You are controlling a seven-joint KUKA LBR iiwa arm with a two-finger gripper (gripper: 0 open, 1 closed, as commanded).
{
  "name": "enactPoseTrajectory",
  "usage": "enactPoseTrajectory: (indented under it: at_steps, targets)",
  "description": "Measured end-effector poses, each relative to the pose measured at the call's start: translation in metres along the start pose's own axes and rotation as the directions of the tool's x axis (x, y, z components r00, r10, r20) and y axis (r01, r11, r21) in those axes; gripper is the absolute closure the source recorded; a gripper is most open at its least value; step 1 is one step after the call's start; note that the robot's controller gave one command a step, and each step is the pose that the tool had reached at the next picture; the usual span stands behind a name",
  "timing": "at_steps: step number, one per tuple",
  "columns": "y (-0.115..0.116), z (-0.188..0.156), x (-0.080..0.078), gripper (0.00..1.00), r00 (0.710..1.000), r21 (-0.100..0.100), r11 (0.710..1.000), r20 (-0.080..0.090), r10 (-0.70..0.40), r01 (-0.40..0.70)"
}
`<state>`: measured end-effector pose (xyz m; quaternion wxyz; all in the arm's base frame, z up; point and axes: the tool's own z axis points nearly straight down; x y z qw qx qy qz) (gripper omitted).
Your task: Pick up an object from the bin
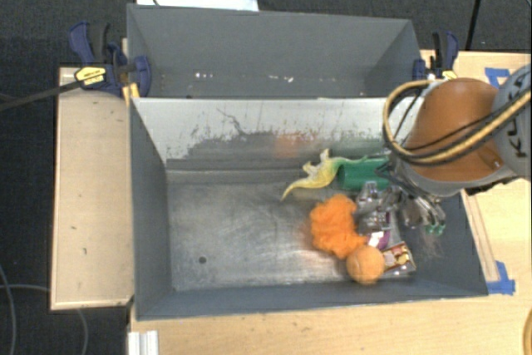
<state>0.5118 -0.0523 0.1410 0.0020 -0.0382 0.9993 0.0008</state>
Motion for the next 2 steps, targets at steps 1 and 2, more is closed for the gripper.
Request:
enactPoseTrajectory:
  at_steps: [1,2]
  targets:
    - [-0.013,-0.002,-0.001,1.0,1.0,0.001,1.0,0.0,-0.022,0.022]
    - [0.015,-0.071,-0.035,1.0,0.924,0.0,0.924,-0.001,-0.382,0.382]
